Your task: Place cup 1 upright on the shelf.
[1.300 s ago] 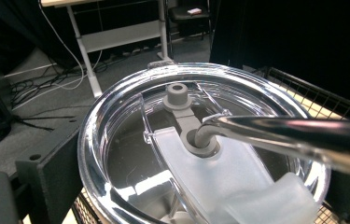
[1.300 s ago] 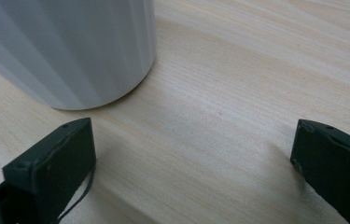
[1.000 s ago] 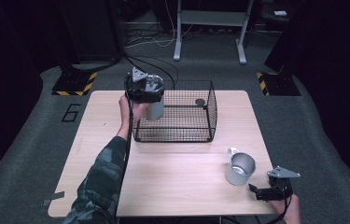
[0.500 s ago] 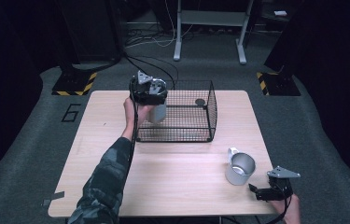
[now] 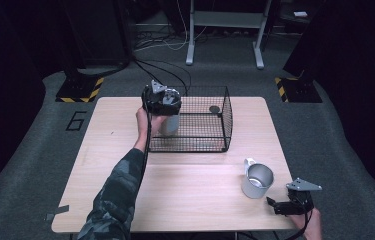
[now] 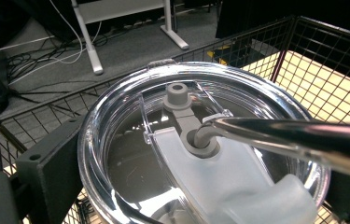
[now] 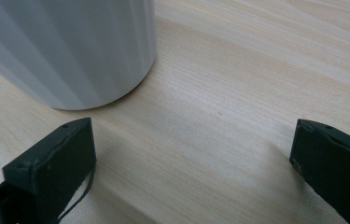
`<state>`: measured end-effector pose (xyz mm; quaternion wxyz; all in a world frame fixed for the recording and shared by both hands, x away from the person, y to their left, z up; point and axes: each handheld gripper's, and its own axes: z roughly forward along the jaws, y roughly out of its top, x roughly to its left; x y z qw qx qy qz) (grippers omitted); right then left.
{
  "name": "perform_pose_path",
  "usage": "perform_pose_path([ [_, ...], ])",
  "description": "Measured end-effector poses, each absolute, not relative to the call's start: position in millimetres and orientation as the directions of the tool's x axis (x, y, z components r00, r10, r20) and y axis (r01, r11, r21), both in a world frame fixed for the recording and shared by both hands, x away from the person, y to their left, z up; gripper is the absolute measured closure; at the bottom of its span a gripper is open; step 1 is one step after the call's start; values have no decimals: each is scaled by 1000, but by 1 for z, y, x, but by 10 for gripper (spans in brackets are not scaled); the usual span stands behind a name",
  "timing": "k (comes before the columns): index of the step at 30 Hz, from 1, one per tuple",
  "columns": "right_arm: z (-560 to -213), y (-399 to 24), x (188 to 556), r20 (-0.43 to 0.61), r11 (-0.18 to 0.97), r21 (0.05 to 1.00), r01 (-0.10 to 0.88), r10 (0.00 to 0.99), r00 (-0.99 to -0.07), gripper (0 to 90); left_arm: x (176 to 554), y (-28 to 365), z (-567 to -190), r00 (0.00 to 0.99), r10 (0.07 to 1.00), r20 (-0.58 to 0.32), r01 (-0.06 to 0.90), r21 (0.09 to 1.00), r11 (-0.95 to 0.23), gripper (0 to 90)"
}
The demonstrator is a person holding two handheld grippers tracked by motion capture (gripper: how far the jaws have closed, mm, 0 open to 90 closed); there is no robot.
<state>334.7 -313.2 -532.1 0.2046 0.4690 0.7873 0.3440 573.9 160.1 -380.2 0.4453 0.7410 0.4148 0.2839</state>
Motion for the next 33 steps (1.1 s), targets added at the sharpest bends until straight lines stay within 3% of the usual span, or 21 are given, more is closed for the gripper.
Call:
perform_pose_path([
  [33,-532,-313,335,-2,326,735,595,878,-478,0,580,156,-403,466,885,27,410,879,-243,41],
])
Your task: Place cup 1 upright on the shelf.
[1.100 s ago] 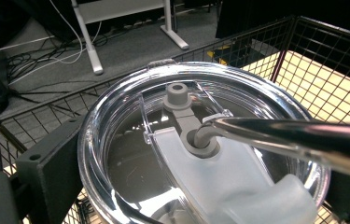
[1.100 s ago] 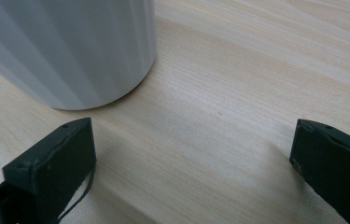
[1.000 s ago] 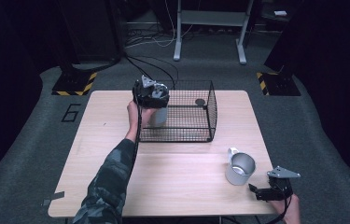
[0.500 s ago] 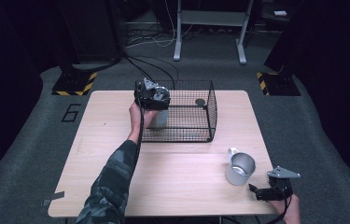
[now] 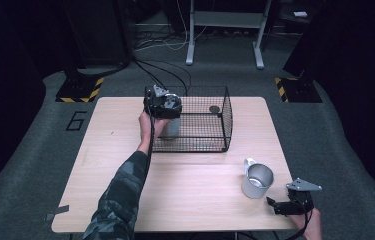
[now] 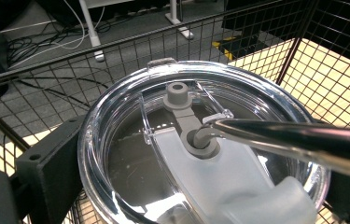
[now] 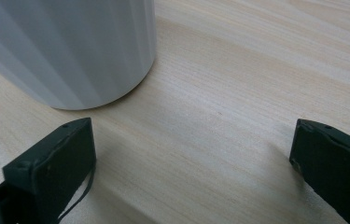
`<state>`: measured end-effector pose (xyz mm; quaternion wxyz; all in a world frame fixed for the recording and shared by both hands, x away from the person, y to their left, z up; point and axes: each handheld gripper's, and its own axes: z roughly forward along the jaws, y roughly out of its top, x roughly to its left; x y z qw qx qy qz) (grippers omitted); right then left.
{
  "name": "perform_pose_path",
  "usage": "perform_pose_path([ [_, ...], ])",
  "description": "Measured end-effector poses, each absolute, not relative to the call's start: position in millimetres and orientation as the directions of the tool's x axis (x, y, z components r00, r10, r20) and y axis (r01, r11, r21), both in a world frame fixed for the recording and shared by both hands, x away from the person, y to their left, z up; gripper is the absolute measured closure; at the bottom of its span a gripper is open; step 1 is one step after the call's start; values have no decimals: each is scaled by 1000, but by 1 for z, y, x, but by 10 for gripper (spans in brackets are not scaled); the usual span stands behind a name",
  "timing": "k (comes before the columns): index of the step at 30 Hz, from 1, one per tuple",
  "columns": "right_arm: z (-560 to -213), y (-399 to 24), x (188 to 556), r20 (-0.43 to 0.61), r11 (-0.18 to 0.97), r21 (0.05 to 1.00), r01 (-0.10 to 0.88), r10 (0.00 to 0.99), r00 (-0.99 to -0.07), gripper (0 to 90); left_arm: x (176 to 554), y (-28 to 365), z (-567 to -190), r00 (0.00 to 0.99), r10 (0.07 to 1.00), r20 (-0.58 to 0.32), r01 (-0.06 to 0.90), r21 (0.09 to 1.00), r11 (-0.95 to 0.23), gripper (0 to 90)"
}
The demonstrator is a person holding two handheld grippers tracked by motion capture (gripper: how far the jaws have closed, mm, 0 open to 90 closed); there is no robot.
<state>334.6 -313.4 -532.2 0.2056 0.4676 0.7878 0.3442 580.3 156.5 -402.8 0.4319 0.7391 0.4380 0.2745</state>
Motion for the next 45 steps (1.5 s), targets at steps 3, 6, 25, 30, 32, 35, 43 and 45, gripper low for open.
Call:
perform_pose_path([
  [3,-532,-313,335,-2,326,735,595,878,-478,0,577,157,-405,450,893,19,408,885,-224,41],
  [6,-532,-313,335,-2,325,735,595,878,-478,0,575,159,-406,437,899,10,411,887,-210,40],
  [25,-532,-314,335,-3,326,735,595,878,-479,0,569,163,-408,398,917,-20,426,889,-165,38],
  [30,-532,-313,335,-2,326,735,595,878,-478,0,568,161,-407,398,917,-5,422,889,-178,37],
  [32,-532,-314,335,-3,327,734,595,878,-479,0,567,160,-406,391,920,0,419,890,-179,35],
  [35,-532,-314,335,-3,327,734,595,878,-479,0,566,159,-403,389,921,16,401,897,-185,26],
  [43,-532,-313,335,-1,325,735,596,879,-477,0,562,161,-389,407,913,20,376,908,-188,0],
  [45,-532,-314,335,-3,327,734,595,878,-479,0,560,161,-385,410,912,23,372,908,-190,0],
])
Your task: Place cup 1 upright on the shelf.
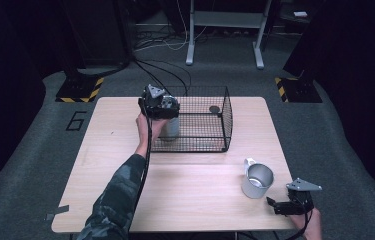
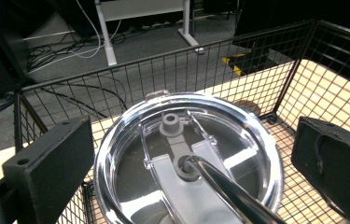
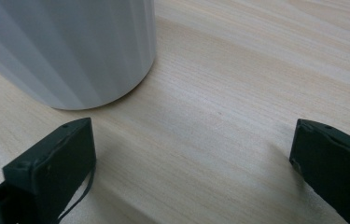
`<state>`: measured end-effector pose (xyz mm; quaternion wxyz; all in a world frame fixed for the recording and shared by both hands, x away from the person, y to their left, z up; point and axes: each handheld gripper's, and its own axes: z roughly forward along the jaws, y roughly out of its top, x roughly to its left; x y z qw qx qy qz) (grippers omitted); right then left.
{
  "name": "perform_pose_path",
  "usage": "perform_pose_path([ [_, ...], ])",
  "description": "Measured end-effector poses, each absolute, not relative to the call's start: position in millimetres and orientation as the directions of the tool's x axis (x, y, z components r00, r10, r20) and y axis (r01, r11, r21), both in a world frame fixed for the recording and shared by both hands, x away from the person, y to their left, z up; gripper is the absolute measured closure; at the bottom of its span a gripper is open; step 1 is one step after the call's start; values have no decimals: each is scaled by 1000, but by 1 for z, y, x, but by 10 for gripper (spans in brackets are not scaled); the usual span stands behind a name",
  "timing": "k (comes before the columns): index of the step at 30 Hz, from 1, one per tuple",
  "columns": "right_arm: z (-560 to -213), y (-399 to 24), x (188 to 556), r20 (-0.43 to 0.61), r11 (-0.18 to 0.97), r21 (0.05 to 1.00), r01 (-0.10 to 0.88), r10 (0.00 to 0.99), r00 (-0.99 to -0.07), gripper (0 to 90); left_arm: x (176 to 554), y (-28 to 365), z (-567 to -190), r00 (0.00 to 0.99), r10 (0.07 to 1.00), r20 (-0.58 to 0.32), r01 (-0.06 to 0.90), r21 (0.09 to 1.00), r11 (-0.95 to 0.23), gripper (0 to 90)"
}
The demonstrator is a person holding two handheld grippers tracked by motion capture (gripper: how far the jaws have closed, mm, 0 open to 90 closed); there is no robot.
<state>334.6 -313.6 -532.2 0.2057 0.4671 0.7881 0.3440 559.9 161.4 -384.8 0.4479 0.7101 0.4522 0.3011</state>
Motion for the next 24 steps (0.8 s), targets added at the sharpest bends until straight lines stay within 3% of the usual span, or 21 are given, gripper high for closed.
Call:
perform_pose_path([
  [24,-532,-313,335,-2,325,735,595,878,-478,0,496,185,-345,506,859,82,284,924,-256,0],
])
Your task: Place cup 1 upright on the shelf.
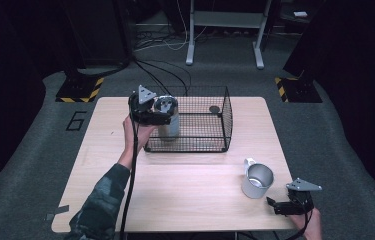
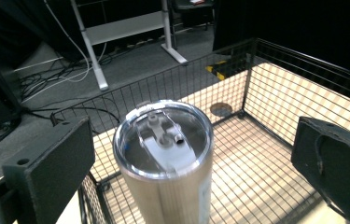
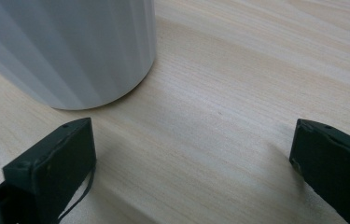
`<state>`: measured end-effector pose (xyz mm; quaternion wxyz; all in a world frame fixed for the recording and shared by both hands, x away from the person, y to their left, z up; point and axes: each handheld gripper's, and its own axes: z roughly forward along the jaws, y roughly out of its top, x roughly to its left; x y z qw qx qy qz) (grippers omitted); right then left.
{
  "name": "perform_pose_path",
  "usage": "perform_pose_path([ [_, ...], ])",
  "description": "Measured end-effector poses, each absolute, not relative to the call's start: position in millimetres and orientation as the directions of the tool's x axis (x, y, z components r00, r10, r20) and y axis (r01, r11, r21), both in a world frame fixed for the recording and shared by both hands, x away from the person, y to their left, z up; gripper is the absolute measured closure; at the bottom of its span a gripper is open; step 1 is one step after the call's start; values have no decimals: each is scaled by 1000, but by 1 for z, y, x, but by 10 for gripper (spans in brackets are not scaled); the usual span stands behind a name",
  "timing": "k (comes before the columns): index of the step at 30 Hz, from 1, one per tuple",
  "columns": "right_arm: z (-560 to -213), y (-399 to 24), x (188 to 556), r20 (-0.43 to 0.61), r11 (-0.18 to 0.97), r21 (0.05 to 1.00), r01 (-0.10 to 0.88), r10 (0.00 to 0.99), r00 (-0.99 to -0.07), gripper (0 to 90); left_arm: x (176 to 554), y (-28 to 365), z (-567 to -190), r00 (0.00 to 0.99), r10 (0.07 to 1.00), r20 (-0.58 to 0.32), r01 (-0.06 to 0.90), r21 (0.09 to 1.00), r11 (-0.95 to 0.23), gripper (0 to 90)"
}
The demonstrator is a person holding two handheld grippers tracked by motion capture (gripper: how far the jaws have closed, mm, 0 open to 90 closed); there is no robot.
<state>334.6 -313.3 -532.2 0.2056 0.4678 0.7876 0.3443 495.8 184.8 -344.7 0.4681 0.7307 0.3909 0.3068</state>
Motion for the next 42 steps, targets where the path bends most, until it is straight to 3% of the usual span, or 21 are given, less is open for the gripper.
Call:
perform_pose_path([
  [25,-532,-313,335,-2,324,735,596,879,-476,0,407,228,-391,581,805,118,326,873,-363,0],
  [42,-532,-313,335,0,321,734,598,881,-474,0,381,245,-489,543,831,121,492,756,-432,0],
])
